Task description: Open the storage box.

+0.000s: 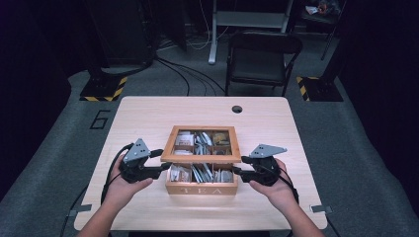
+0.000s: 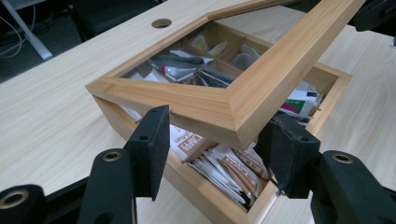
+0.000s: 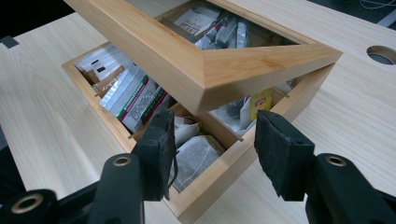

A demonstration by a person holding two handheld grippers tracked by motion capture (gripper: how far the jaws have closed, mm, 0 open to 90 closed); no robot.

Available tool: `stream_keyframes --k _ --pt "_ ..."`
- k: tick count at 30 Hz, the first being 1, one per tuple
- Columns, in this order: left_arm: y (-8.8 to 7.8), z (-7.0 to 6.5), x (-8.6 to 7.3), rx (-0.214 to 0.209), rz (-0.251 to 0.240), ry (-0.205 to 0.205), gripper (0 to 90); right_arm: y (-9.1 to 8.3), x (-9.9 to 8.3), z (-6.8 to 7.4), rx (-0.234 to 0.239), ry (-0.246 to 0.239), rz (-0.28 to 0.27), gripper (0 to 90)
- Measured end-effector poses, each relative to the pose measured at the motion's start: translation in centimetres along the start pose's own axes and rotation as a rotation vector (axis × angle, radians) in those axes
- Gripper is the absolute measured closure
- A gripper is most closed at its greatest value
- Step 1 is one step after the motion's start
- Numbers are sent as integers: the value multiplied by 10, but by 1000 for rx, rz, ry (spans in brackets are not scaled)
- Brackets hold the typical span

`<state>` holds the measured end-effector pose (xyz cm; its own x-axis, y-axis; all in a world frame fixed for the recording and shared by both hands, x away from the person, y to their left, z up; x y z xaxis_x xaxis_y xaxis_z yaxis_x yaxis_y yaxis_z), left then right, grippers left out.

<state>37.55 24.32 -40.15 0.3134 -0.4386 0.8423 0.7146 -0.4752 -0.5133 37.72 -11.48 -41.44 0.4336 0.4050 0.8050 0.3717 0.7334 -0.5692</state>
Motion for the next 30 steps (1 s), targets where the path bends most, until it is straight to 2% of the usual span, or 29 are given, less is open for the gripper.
stream_keyframes --k 4,9,10,13,14,16,19,20,24,30 --pt "0 3 8 -5 -13 24 444 -2 4 -4 2 3 -2 468" --pt "0 7 11 -17 -12 29 444 -3 10 -8 14 -4 -5 463" --pt "0 7 11 -25 -12 18 444 -3 12 -10 19 -8 -6 463" --pt "0 9 12 -25 -11 18 449 -2 13 -12 16 -14 -7 464" --pt "1 11 14 -28 -16 1 450 -1 13 -15 14 -24 -9 463" --pt "1 13 15 -32 -18 -8 452 0 14 -16 12 -28 -12 459" --pt "2 17 19 -34 -25 -27 466 1 16 -19 1 -78 -15 445" --pt "1 18 21 -35 -25 -28 472 2 19 -22 -21 -88 -23 440" --pt "1 23 32 -19 -42 -24 484 2 26 -30 -39 -77 -30 440" --pt "2 28 42 -15 -37 -13 491 3 37 -38 -35 -72 -52 422"
Point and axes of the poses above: each handheld gripper's, and its own axes: y roughly forward along the jaws, x roughly out of its top, z roughly to its left, the point moved 2 cm from there along y, roughly forward along the jaws, and after that the axes turned 12 degrees about x, right-handed, at the moved point
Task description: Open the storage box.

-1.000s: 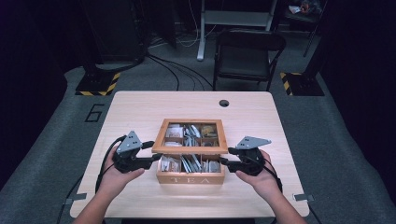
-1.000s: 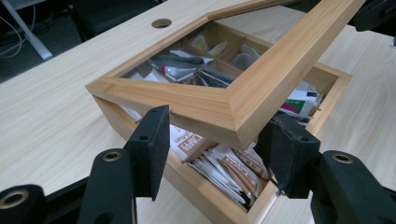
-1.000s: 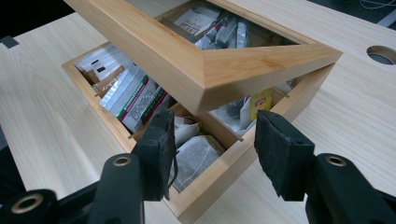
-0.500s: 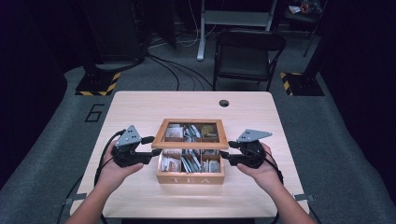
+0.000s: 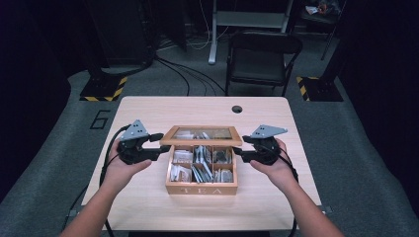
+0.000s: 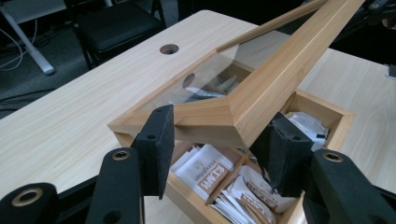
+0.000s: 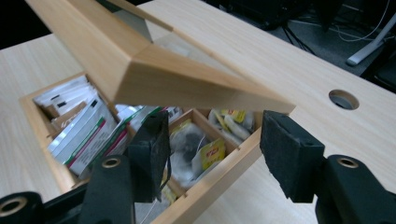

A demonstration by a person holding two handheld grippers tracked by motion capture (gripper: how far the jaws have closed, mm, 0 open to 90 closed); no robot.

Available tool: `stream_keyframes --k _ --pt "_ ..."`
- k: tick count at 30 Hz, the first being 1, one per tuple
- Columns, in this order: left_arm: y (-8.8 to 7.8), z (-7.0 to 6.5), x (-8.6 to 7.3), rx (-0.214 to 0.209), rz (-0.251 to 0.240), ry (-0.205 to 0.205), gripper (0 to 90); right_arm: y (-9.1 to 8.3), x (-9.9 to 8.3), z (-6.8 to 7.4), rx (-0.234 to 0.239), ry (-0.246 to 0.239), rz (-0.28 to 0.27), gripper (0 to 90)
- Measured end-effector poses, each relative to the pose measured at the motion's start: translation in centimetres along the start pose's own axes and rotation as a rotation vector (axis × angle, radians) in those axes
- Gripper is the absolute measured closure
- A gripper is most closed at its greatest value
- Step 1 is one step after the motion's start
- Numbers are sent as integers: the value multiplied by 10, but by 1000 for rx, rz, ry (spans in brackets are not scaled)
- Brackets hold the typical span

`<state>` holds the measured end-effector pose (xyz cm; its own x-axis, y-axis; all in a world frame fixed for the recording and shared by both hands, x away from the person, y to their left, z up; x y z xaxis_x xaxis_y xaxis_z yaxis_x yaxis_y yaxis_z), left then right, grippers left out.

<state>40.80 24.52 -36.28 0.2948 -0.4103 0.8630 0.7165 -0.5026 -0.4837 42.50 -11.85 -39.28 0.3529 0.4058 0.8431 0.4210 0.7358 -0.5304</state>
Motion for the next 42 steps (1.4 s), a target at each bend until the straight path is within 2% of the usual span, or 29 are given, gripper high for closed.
stream_keyframes --k 5,6,9,14,16,19,24,29,31,32,34,39,42 --pt "2 4 9 20 4 2 508 6 6 -10 -13 -8 -19 435" --pt "3 5 13 26 -1 0 513 9 8 -13 -19 5 -25 451" --pt "4 8 15 26 -1 -5 520 11 9 -17 -28 6 -37 469" --pt "6 11 18 23 -10 -18 524 18 13 -23 -15 6 -52 495" --pt "6 13 19 22 -9 -19 525 21 15 -24 -35 -7 -46 530" --pt "8 14 19 21 0 -15 525 21 16 -27 -40 13 -65 571" --pt "11 16 18 16 -19 -32 524 23 18 -31 -32 24 -70 568" --pt "17 19 14 32 -22 -38 503 23 19 -32 -24 32 -71 567" --pt "19 20 12 38 -21 -46 489 23 19 -33 -21 36 -69 567" --pt "22 23 9 40 -18 -78 485 23 20 -33 -21 37 -69 567" --pt "24 24 8 37 -9 -85 485 22 20 -34 -20 40 -70 567" --pt "29 24 7 39 -3 -73 489 23 22 -36 -19 67 -85 568" --pt "33 26 7 45 -3 -79 489 23 23 -37 -20 68 -88 568"
Point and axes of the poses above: each handheld gripper's, and its own axes: y roughly forward along the jaws, x roughly out of its top, z roughly to its left, the point moved 2 cm from there along y, roughly forward along the jaws, and after that the axes turned 12 degrees about x, right-handed, at the moved point
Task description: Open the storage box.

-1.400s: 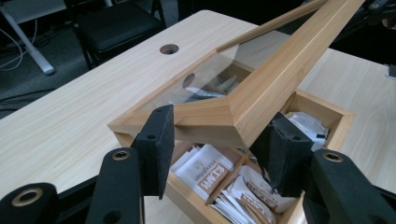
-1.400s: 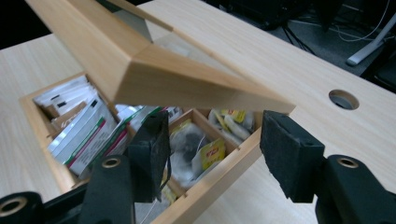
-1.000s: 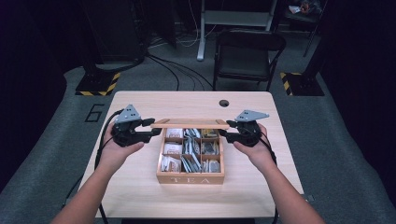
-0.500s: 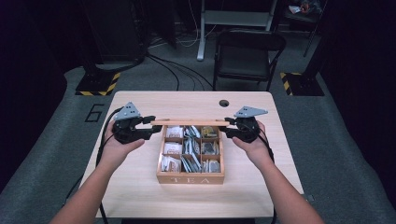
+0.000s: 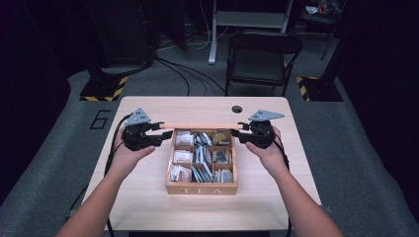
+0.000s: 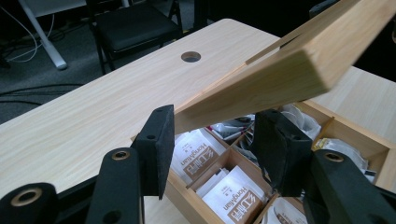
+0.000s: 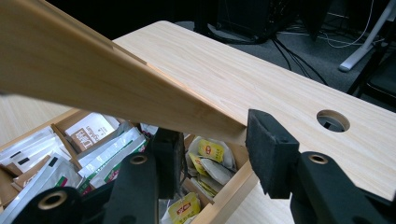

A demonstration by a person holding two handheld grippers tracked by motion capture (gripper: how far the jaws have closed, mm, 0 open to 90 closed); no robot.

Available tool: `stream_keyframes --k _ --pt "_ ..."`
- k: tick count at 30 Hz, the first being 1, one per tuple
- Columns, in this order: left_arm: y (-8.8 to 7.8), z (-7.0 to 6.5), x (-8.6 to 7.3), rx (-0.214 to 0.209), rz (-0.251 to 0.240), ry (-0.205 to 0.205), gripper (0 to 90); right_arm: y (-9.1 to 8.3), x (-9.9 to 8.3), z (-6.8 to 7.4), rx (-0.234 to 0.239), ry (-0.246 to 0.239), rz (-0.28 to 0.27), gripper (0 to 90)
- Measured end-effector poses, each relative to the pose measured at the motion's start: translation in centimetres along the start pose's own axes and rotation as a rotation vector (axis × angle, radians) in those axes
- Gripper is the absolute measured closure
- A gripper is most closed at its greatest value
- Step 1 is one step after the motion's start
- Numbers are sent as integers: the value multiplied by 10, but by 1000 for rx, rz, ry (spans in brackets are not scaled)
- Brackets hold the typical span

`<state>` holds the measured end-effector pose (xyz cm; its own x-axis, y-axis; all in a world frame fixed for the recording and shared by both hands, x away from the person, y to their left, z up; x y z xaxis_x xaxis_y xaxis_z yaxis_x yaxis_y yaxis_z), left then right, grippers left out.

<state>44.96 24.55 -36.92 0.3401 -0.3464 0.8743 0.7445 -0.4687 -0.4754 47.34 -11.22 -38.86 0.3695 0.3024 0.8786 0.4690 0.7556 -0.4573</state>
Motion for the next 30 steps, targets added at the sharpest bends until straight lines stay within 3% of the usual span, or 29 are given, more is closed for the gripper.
stream_keyframes --k 6,21,30 --pt "11 5 -2 14 3 -18 503 0 2 -1 3 3 0 568" --pt "33 9 -7 45 16 -19 539 0 4 -3 10 18 0 568" --pt "38 11 -6 59 -9 -19 576 1 7 -6 10 18 -9 569"
Point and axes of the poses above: each handheld gripper's, and its own axes: y roughly forward along the jaws, x roughly out of its top, z roughly to its left, the point moved 2 cm from there along y, roughly forward along the jaws, and after that the axes turned 12 degrees about x, right-handed, at the moved point
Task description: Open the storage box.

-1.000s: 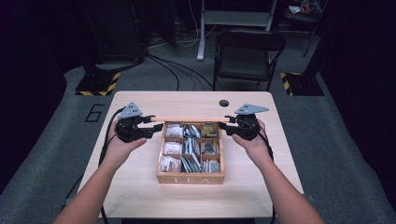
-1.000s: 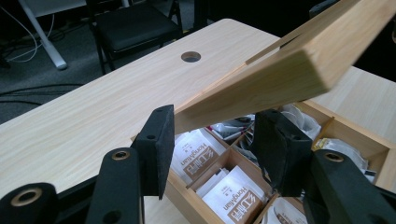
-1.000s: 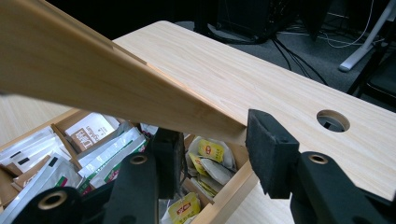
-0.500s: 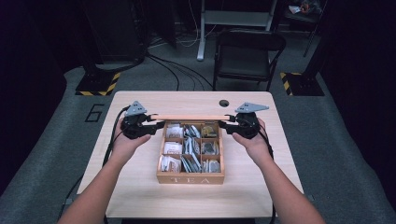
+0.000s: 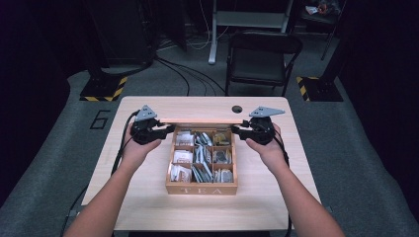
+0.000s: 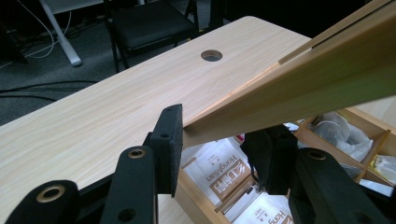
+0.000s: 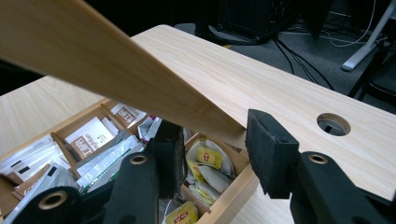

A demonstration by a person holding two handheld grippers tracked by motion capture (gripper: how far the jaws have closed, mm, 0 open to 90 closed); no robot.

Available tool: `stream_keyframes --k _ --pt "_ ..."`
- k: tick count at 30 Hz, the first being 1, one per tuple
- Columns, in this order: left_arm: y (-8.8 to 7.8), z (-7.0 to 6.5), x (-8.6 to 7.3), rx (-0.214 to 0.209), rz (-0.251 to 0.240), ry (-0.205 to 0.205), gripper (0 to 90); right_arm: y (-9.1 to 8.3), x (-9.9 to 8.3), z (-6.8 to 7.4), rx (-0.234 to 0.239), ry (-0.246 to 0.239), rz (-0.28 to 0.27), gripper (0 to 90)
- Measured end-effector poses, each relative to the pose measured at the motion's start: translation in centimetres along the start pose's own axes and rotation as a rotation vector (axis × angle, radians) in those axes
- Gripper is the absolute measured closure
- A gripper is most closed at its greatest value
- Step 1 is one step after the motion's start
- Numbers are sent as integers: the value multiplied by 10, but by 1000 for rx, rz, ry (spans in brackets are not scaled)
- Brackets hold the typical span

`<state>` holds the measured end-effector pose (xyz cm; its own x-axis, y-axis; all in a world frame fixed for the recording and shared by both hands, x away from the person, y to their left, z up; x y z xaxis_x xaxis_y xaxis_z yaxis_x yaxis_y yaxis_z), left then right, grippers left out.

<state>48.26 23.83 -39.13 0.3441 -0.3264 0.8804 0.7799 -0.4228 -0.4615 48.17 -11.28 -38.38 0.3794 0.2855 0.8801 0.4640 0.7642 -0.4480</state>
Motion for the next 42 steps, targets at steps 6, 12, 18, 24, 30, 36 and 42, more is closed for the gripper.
stream_keyframes --k 6,12,18,24,30,36,42 --pt "1 2 1 -9 3 -4 577 1 1 -4 8 16 -2 546" --pt "3 4 4 -11 0 -28 577 5 0 -8 -19 -10 12 547" --pt "5 6 6 -6 -4 -55 579 10 -3 -15 -20 -3 29 524" --pt "8 8 11 2 -2 -62 584 15 -5 -23 -11 -2 29 504" --pt "11 10 14 3 2 -67 588 23 -6 -28 -33 16 48 502" --pt "14 14 16 -5 -4 -83 589 26 -6 -31 -38 1 34 503" --pt "16 17 20 -7 6 -78 591 29 -4 -36 -32 21 15 474"
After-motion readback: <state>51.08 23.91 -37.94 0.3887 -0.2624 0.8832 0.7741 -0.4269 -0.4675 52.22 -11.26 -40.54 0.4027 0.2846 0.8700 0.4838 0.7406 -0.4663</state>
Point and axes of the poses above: each handheld gripper's, and its own axes: y roughly forward along the jaws, x roughly out of its top, z roughly to its left, the point moved 2 cm from there along y, roughly forward along the jaws, and after that the axes turned 12 degrees about x, right-handed, at the moved point
